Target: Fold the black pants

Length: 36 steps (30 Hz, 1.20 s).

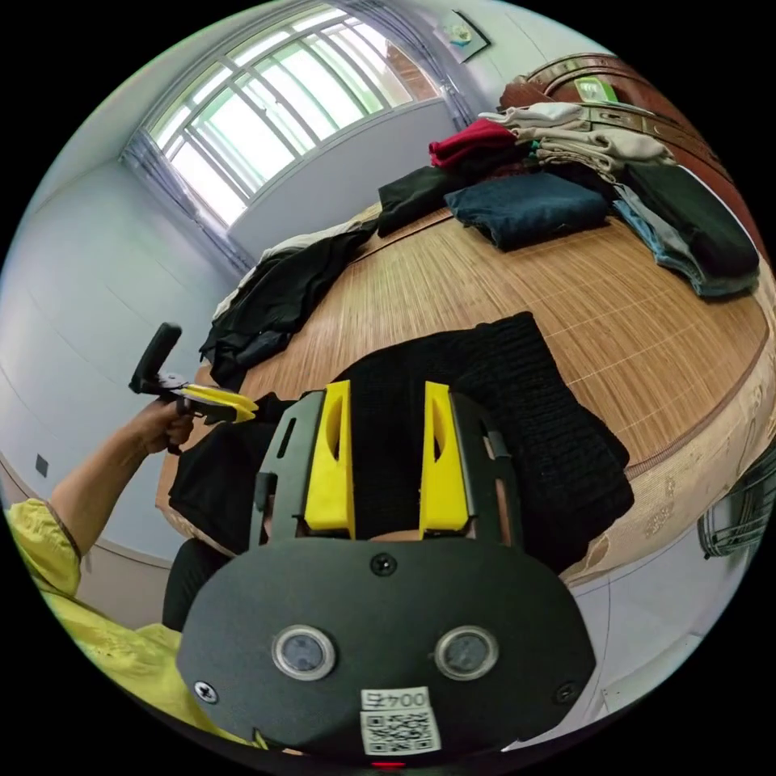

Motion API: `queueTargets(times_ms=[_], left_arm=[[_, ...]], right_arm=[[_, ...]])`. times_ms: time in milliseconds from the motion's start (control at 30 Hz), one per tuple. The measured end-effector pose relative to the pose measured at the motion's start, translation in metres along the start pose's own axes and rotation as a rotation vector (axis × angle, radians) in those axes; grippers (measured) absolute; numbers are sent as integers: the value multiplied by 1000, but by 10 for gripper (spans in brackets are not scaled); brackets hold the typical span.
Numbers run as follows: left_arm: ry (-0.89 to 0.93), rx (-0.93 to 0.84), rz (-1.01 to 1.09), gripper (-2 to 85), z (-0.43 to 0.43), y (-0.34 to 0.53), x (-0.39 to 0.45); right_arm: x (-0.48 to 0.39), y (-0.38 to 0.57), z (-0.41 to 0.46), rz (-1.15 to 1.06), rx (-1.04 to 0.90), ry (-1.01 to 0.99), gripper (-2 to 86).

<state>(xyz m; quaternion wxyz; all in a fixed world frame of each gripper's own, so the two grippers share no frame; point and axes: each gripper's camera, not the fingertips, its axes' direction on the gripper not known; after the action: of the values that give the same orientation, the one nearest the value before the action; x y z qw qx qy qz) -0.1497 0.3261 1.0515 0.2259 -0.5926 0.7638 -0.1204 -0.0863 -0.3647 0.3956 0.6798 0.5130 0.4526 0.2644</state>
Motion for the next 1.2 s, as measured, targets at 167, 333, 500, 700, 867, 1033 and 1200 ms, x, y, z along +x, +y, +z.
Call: queueTargets(times_ms=[167,333,500,700,867,1033,1200], left_arm=[[169,-29,-66,104,-34,-27,-18],[134,-124,-65,95,-58,-39,-16],[73,-125,-28,46,-119,-45,2],[24,-66,-27,19,-247,-60,-1],[131,75,-230,5,-267,-54,-60],[249,179,-215,19,-279,-20,-54],[143,59,-122,97,-299,9,-33]], right_arm=[[-18,-7,14,-58,-100,42,127],[-36,-9,17,-88,-113,71,117],[-49,-14,19,-82,-121,64,112],[-70,-18,22,-105,-135,101,110],[-84,-25,30,-101,-148,114,113],[-90,-31,36,-99,-151,91,113],[-102,-32,37,-116,-137,74,114]])
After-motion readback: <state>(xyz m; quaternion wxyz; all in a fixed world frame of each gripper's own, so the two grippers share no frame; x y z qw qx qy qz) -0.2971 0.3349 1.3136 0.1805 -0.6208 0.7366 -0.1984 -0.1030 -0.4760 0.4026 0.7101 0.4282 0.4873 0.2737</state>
